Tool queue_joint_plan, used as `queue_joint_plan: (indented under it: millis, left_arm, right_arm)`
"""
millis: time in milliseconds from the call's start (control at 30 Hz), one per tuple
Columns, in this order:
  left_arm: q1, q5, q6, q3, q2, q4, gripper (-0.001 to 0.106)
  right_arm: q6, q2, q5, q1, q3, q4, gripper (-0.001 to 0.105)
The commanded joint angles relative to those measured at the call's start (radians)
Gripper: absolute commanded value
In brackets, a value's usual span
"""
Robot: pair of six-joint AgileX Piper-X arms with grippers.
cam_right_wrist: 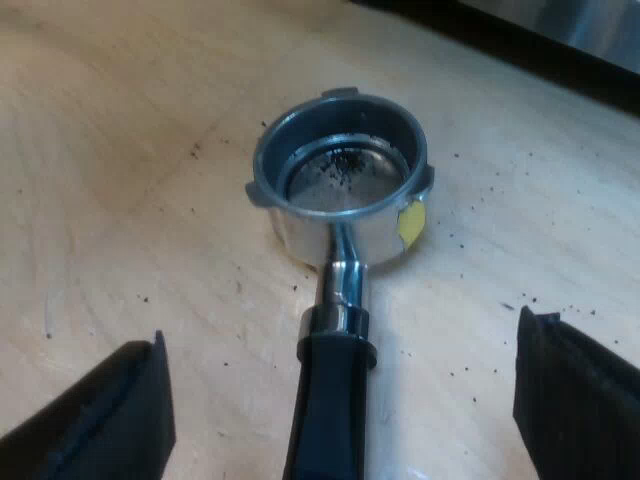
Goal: Grind coffee beans and then tamp
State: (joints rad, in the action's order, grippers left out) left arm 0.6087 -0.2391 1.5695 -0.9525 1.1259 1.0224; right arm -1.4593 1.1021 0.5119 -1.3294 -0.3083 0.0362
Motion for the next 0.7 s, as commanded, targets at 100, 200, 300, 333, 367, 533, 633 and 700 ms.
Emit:
queue_joint_plan:
  millis: [100, 200, 300, 333, 367, 533, 633, 700]
  left_arm:
    - [0.030, -0.022, -0.012, -0.046, 0.087, -0.003, 0.001]
    - [0.073, -0.026, -0.012, -0.046, 0.127, -0.023, 0.001]
    - [0.105, -0.024, -0.007, -0.046, 0.162, -0.047, 0.001]
    - [0.109, -0.024, 0.002, -0.046, 0.174, -0.050, 0.001]
    - [0.109, -0.023, 0.004, -0.046, 0.189, -0.050, 0.001]
    - [0.109, -0.023, 0.004, -0.046, 0.242, -0.050, 0.001]
    - [0.109, -0.028, 0.004, -0.046, 0.271, -0.054, 0.001]
    - [0.109, -0.027, 0.004, -0.046, 0.288, -0.054, 0.001]
  right_arm:
    - [-0.003, -0.006, 0.008, -0.002, 0.003, 0.013, 0.072]
    - [-0.003, -0.006, 0.008, -0.002, 0.003, 0.013, 0.072]
    - [-0.003, -0.006, 0.008, -0.002, 0.003, 0.021, 0.072]
    - [-0.003, -0.006, 0.008, -0.002, 0.003, 0.025, 0.072]
    - [-0.003, -0.006, 0.008, -0.002, 0.003, 0.031, 0.072]
    - [-0.003, -0.006, 0.008, -0.002, 0.003, 0.042, 0.069]
    - [-0.003, -0.006, 0.008, -0.002, 0.003, 0.042, 0.069]
    - [-0.003, -0.006, 0.008, -0.002, 0.003, 0.042, 0.069]
